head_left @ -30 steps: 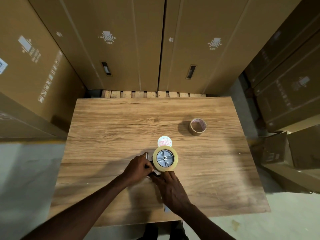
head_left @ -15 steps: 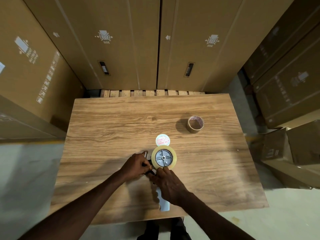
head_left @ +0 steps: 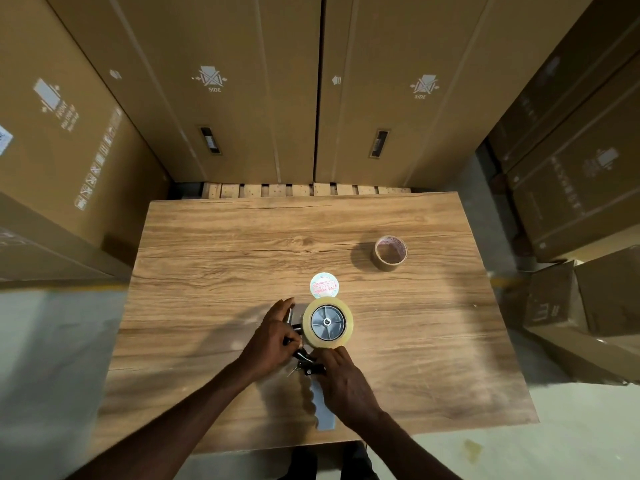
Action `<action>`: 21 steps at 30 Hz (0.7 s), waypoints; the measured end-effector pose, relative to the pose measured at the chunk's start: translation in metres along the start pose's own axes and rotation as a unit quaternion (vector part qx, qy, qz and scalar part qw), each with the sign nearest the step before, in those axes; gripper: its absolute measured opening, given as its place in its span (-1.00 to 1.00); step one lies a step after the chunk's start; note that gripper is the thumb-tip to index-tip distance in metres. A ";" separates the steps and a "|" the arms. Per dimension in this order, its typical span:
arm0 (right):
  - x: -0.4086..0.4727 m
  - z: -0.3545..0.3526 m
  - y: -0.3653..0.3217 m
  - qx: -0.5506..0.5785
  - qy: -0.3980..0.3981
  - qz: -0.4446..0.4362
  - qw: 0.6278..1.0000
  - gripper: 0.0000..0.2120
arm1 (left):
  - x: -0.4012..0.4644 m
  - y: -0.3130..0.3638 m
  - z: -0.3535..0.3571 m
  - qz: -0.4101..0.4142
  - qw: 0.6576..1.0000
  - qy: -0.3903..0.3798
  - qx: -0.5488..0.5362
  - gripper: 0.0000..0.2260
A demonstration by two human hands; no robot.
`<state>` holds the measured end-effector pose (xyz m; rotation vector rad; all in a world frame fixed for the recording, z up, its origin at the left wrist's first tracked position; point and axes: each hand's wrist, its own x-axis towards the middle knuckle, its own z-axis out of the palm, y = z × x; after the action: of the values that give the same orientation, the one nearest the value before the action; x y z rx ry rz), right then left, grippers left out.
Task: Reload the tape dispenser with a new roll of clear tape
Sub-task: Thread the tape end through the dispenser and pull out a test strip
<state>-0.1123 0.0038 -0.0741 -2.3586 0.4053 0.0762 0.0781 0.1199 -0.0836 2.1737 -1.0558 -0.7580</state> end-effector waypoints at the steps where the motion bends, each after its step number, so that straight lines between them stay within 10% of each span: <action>1: -0.001 0.003 0.002 0.000 0.002 0.007 1.000 -0.61 | -0.003 -0.001 0.004 0.015 1.000 0.023 0.016 -0.92; 15: 0.005 -0.007 -0.001 -0.010 0.024 -0.008 1.000 -0.57 | -0.067 -0.028 -0.020 0.011 0.992 0.102 -0.080 -0.93; 21: 0.004 -0.016 0.000 -0.065 0.032 -0.044 0.996 -0.18 | -0.068 -0.029 -0.023 0.015 0.995 0.047 -0.086 -0.84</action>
<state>-0.1095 -0.0080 -0.0625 -2.5090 0.3349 -0.0143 0.0725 0.1962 -0.0739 2.0223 -0.9373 -0.6996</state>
